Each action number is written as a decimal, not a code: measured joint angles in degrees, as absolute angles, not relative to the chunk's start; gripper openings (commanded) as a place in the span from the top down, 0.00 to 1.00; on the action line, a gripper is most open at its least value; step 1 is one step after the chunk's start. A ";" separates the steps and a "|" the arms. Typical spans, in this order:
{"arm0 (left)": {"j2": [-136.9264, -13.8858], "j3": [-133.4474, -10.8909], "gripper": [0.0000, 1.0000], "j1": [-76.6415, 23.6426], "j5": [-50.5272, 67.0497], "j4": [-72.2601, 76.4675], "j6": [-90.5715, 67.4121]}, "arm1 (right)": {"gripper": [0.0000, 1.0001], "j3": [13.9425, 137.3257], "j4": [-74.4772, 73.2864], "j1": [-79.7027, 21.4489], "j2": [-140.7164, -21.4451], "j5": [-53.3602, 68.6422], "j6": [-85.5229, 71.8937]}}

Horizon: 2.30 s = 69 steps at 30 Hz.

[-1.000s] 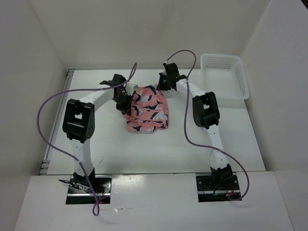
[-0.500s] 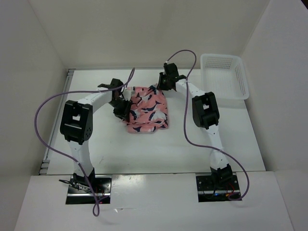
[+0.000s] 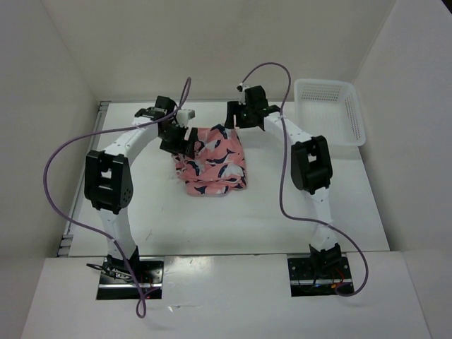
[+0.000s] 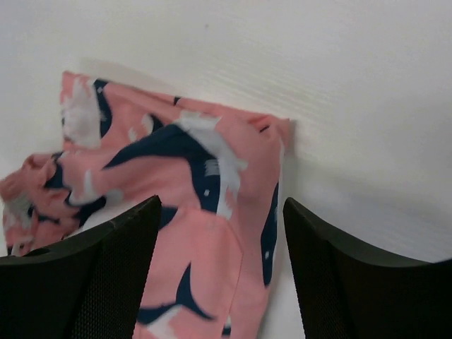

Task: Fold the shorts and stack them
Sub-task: Fold the shorts

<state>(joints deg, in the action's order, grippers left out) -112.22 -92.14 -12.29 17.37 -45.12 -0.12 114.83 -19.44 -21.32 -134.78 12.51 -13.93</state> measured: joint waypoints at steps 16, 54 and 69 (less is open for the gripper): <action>-127.48 -107.61 0.46 -13.10 7.75 -34.50 -0.27 | 0.86 77.56 -22.79 -33.04 -106.67 13.58 15.03; -86.50 -92.07 0.01 2.44 -2.68 -30.37 -0.21 | 0.00 79.79 -26.15 -3.92 -80.07 -1.63 15.64; -76.42 -68.12 0.01 12.19 -2.50 -34.76 -0.19 | 0.00 81.60 -39.62 4.43 -85.01 -13.63 6.04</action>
